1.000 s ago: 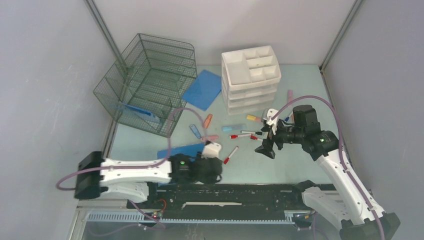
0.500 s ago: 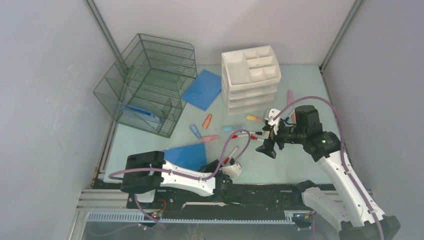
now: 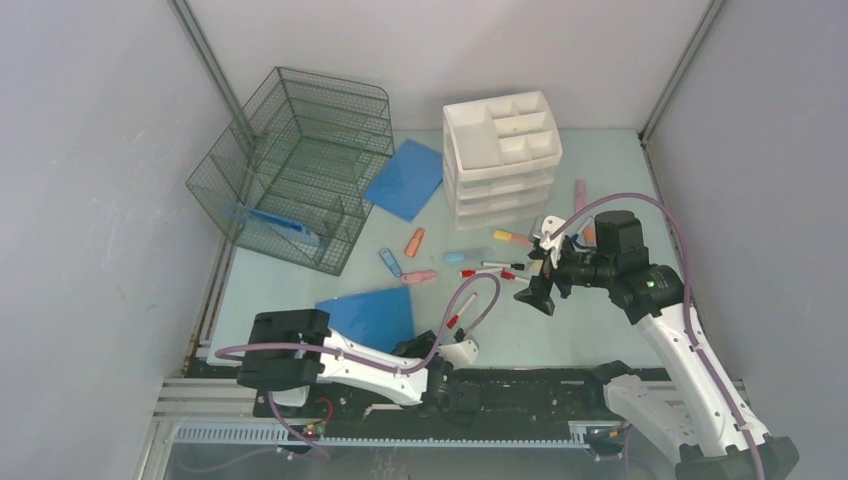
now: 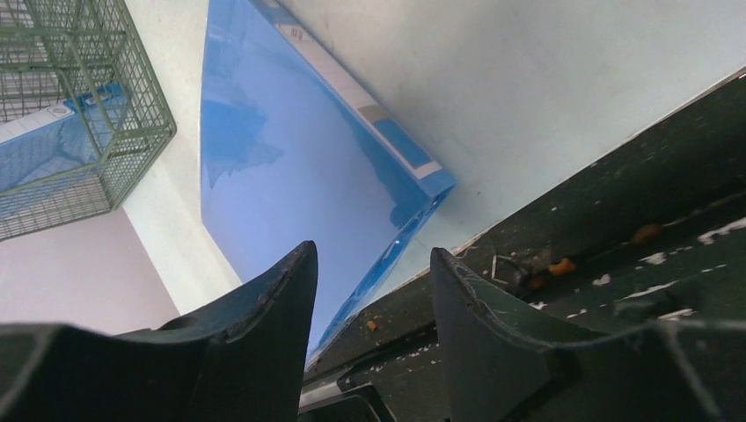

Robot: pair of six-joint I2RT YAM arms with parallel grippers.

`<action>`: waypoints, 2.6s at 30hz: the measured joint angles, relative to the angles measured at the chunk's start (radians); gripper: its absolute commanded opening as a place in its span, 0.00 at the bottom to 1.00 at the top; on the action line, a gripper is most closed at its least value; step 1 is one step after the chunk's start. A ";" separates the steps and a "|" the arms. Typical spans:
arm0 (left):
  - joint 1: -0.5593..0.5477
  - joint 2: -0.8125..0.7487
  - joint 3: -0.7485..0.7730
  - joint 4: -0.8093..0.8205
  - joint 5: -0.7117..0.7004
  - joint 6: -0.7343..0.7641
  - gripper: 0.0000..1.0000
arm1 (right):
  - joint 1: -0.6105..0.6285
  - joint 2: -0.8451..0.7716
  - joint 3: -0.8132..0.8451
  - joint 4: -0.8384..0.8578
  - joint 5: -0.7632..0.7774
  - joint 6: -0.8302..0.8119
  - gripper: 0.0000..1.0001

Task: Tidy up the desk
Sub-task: Pick up the folder from the corner of the board.

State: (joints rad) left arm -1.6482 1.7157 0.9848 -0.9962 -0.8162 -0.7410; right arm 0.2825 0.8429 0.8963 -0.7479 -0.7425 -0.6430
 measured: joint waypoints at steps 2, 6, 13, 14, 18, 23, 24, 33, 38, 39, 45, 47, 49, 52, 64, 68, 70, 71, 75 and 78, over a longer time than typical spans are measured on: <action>0.000 0.000 -0.013 -0.007 0.005 -0.003 0.56 | -0.005 0.000 0.000 0.000 0.000 0.000 1.00; 0.002 0.013 -0.016 -0.019 0.008 -0.003 0.54 | -0.017 0.002 0.000 0.000 0.000 -0.002 1.00; 0.020 0.056 -0.032 -0.019 0.008 0.002 0.45 | -0.037 0.002 0.000 0.000 0.000 -0.002 1.00; 0.027 0.063 -0.033 -0.018 0.008 0.007 0.44 | -0.039 0.002 0.000 0.000 0.000 -0.002 1.00; 0.056 0.085 -0.033 -0.010 0.002 0.020 0.38 | -0.048 0.002 0.000 0.000 0.000 -0.002 1.00; 0.081 0.113 -0.027 -0.009 -0.012 0.035 0.31 | -0.054 0.002 0.000 0.000 -0.001 -0.002 1.00; 0.085 0.119 -0.025 -0.009 -0.013 0.035 0.28 | -0.054 0.002 0.000 0.000 -0.001 -0.002 1.00; 0.092 0.133 -0.012 -0.023 -0.054 0.043 0.00 | -0.054 -0.004 0.000 0.000 -0.003 -0.003 1.00; 0.068 0.080 -0.009 -0.053 -0.079 0.043 0.00 | -0.054 -0.008 0.000 0.000 -0.003 -0.003 1.00; 0.059 0.062 -0.007 -0.058 -0.080 0.043 0.00 | -0.054 -0.008 0.000 0.000 -0.003 -0.003 1.00; 0.020 -0.079 0.029 -0.088 -0.089 0.050 0.00 | -0.054 -0.010 0.000 0.000 0.004 -0.009 1.00; 0.017 -0.119 0.037 -0.090 -0.089 0.061 0.00 | -0.055 -0.010 0.000 0.000 0.004 -0.015 1.00; 0.016 -0.166 0.039 -0.091 -0.088 0.074 0.00 | -0.055 -0.010 0.000 -0.004 -0.003 -0.030 1.00; 0.016 -0.236 0.040 -0.091 -0.085 0.102 0.00 | -0.051 -0.007 -0.003 -0.021 -0.050 -0.089 1.00; 0.016 -0.661 -0.047 0.070 0.064 0.303 0.00 | 0.296 0.107 -0.085 -0.089 -0.166 -0.651 1.00; 0.016 -0.709 -0.072 0.105 0.084 0.325 0.00 | 0.411 0.218 -0.085 0.040 -0.138 -0.649 0.95; 0.016 -0.708 -0.076 0.117 0.095 0.335 0.00 | 0.477 0.255 -0.085 0.110 -0.114 -0.608 0.93; 0.016 -0.708 -0.077 0.122 0.100 0.340 0.00 | 0.510 0.270 -0.085 0.151 -0.101 -0.582 0.92; 0.021 -0.708 -0.078 0.150 0.124 0.364 0.00 | 0.579 0.297 -0.085 0.289 -0.050 -0.474 0.84; 0.029 -0.708 -0.078 0.167 0.142 0.384 0.00 | 0.604 0.321 -0.085 0.375 -0.021 -0.412 0.75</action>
State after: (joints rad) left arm -1.6196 1.0073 0.9070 -0.8295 -0.6746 -0.3569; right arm 0.8864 1.1637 0.8112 -0.3729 -0.7639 -1.0550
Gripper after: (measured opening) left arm 0.003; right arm 0.825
